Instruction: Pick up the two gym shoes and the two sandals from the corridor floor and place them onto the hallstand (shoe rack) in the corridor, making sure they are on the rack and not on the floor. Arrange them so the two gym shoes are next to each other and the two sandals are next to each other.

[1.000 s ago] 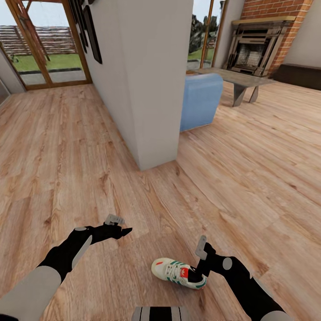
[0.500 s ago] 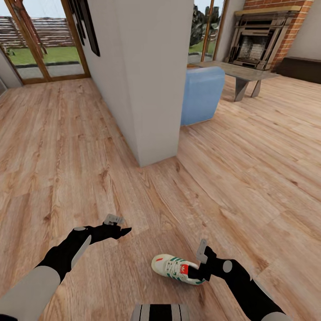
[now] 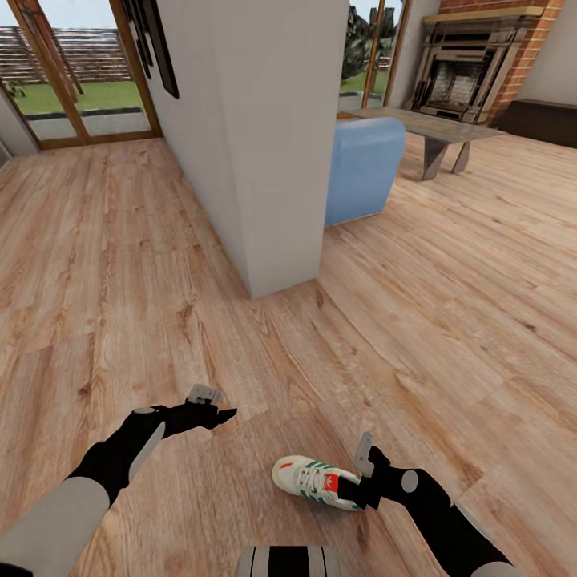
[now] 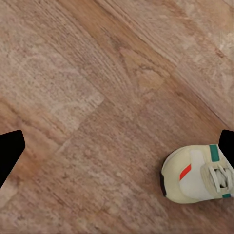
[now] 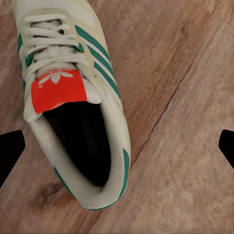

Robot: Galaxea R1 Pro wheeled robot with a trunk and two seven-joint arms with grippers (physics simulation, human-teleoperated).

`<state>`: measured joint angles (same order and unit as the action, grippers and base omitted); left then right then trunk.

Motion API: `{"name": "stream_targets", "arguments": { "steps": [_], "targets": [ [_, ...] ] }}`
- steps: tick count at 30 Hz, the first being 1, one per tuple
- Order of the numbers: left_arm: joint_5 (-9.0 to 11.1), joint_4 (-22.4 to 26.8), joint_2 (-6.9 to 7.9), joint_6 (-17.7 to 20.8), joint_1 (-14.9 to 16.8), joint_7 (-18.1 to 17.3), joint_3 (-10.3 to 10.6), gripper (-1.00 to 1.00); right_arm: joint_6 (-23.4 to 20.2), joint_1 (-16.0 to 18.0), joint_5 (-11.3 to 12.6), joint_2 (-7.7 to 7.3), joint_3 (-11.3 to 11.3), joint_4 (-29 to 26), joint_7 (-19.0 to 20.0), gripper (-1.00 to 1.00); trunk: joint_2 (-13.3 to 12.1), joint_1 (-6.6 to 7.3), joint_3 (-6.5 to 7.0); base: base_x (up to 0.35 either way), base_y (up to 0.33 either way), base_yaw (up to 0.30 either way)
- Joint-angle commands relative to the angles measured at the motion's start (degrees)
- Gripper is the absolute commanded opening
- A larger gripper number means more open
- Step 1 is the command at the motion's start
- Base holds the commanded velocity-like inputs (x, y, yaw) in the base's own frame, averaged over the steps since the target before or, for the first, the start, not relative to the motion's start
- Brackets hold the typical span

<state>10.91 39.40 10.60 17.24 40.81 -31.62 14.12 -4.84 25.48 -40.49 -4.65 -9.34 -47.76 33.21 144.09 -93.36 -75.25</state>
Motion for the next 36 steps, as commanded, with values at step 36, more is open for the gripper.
{"name": "stream_targets", "arguments": {
  "steps": [36],
  "targets": [
    [0.6,0.1,-0.12,0.4,0.1,0.1,0.3,1.00,3.5,0.0,-0.5,-0.27,0.0,1.9,-0.2,1.00,0.2,-0.38,-4.90,0.000,0.000,0.000]
  ]
}}
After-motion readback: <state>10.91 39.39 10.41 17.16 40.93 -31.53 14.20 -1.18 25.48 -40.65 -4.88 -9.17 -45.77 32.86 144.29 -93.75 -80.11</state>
